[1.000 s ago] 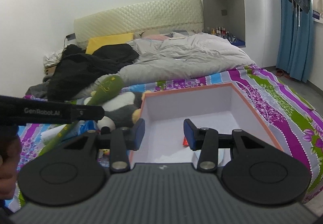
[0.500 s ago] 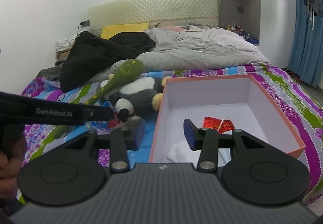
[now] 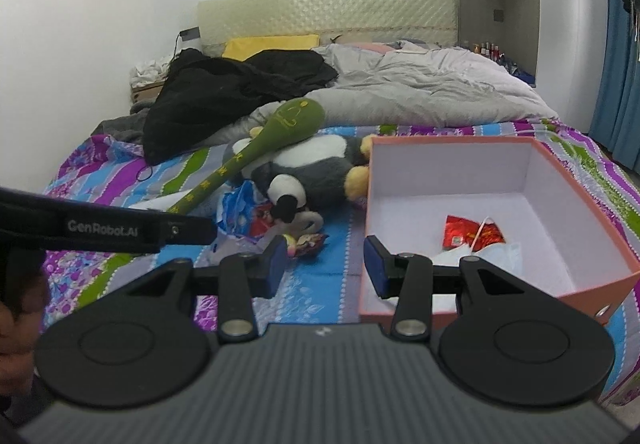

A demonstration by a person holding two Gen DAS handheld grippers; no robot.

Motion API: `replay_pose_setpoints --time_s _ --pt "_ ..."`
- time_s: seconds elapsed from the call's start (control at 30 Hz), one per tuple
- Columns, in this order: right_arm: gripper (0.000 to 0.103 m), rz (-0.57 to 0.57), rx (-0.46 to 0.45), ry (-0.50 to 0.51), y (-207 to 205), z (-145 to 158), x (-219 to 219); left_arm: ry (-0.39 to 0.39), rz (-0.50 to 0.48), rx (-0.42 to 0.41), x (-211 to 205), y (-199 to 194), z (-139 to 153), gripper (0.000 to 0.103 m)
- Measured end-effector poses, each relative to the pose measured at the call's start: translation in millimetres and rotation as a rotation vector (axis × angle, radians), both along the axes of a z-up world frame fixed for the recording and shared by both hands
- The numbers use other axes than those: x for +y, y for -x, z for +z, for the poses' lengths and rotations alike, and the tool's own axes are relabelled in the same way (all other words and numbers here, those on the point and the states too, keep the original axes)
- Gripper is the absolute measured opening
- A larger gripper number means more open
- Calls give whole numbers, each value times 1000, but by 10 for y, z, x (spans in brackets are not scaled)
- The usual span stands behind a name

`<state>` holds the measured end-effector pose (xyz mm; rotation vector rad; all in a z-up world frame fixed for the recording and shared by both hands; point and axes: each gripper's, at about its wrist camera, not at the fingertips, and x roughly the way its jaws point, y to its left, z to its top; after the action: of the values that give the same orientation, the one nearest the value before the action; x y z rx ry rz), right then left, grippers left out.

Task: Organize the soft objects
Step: 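Move both grippers back from the box toward the wet-wipe pack and clear cup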

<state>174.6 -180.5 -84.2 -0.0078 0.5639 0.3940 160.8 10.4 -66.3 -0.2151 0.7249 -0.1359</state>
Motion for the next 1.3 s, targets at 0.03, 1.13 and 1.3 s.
replay_pose_setpoints --time_s 0.03,1.13,1.3 --pt "45 2 2 3 8 -19 23 -4 10 7 52 5 -24 37" --pt "45 61 90 78 -2 -588 719 38 154 121 761 -31 -733 39" --pt "45 63 88 92 -161 -651 790 39 173 137 835 -187 -846 42"
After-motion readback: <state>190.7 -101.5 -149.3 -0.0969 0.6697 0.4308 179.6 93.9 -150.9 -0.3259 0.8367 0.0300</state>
